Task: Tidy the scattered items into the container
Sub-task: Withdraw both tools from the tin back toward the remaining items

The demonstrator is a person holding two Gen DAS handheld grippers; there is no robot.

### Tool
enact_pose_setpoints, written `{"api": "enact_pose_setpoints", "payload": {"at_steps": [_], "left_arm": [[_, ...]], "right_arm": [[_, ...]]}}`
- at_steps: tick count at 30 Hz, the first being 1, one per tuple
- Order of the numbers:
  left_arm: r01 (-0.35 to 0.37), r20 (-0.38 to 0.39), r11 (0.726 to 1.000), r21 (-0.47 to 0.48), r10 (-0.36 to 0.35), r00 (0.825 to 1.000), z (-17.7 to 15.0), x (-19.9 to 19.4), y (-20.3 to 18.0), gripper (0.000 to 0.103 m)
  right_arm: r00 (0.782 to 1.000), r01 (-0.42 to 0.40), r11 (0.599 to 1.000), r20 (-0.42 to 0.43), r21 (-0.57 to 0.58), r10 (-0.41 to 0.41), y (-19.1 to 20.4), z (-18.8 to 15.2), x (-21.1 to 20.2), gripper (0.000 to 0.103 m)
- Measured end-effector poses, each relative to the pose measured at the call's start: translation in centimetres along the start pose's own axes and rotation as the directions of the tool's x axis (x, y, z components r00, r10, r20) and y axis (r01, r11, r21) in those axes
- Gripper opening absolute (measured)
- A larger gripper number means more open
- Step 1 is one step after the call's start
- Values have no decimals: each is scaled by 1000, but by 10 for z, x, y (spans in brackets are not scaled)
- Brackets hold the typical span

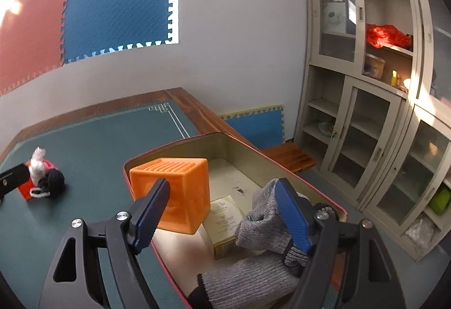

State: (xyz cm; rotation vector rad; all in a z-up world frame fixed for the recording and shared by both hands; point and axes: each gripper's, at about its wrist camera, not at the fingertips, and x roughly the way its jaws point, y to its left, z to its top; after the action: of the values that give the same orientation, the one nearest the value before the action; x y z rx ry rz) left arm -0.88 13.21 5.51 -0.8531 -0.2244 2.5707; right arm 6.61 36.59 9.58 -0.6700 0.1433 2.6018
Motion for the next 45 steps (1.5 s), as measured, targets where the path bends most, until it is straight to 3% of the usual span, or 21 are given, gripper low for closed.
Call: {"api": "enact_pose_setpoints", "payload": {"at_steps": [10,19,21,22,24,30,32,35,38,45], "left_arm": [[-6,79,1000,-13,7,997,6,-57,21,62],[-21,231,999,40,11,973,8,-156,11,62],[-36,275,998,60,18,961,8,-181,6,63],[-46,298,996,70,23,954,8,-194,3,73],[-85,362,992,89,47,931,9,-221,-4,83],[-184,510,974,131,93,855,24,-288,-16,83],[-192,529,974,124,99,843,32,-303,-12,85],[-229,563,969,95,137,815,41,-312,-2,100],[-262,590,963,67,173,788,50,-320,8,102],[-311,485,950,16,264,834,60,-265,62,102]], "right_arm": [[988,-40,999,148,-2,39,13,20,-76,80],[941,-135,991,312,-14,133,18,40,-174,80],[923,-163,986,349,-23,161,18,44,-198,80],[913,-178,984,369,-31,177,18,46,-210,80],[888,-211,976,408,-45,211,18,53,-233,81],[801,-339,936,495,-90,337,23,79,-288,82],[776,-367,924,512,-108,368,26,90,-299,83],[749,-397,910,532,-118,395,29,107,-306,87],[743,-412,904,531,-115,406,36,118,-298,100],[804,-457,885,385,-88,454,79,111,-212,102]]}}
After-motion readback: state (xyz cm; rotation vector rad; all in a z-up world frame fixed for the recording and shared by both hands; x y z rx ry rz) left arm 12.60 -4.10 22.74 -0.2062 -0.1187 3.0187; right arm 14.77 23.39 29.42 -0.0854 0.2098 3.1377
